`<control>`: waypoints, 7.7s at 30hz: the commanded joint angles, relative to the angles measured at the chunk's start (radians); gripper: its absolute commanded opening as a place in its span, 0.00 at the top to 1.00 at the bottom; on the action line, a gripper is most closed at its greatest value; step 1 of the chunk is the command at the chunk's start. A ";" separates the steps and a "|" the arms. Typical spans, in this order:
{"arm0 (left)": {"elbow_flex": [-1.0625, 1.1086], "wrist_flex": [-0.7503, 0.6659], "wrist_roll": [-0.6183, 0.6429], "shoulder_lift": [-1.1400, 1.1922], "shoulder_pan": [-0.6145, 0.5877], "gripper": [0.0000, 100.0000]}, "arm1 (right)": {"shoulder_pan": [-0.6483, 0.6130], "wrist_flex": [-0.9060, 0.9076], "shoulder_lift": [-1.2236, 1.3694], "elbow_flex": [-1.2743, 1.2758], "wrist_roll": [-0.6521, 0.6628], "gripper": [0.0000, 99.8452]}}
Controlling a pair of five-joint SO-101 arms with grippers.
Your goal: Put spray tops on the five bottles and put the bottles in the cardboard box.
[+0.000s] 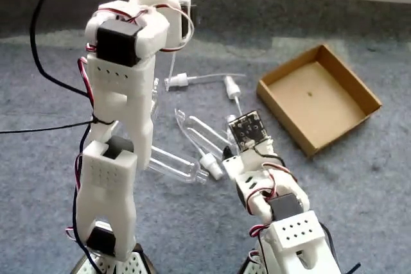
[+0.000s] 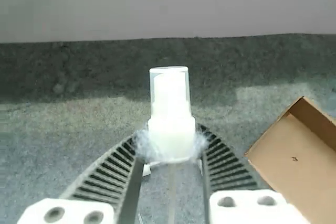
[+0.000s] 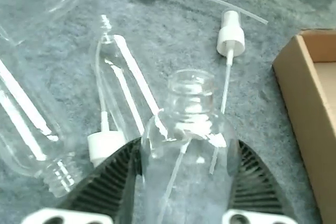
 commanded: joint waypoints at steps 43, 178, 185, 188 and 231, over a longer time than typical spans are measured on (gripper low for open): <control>1.276 0.000 0.029 -0.762 -0.325 0.96 | -0.059 -0.024 -0.022 -0.125 -0.198 0.84; 2.819 -1.918 -0.018 -1.670 0.412 0.99 | -0.102 -0.038 -0.641 0.173 -0.169 0.84; 2.818 -1.769 -0.084 -1.670 0.412 0.99 | -0.102 0.022 -0.641 0.166 -0.115 0.84; 2.819 -1.743 -0.084 -1.670 0.417 0.99 | -0.102 0.031 -0.641 0.166 -0.115 0.84; 3.051 -1.956 -0.087 -1.672 0.367 0.95 | -0.033 0.035 -0.641 0.124 -0.207 0.84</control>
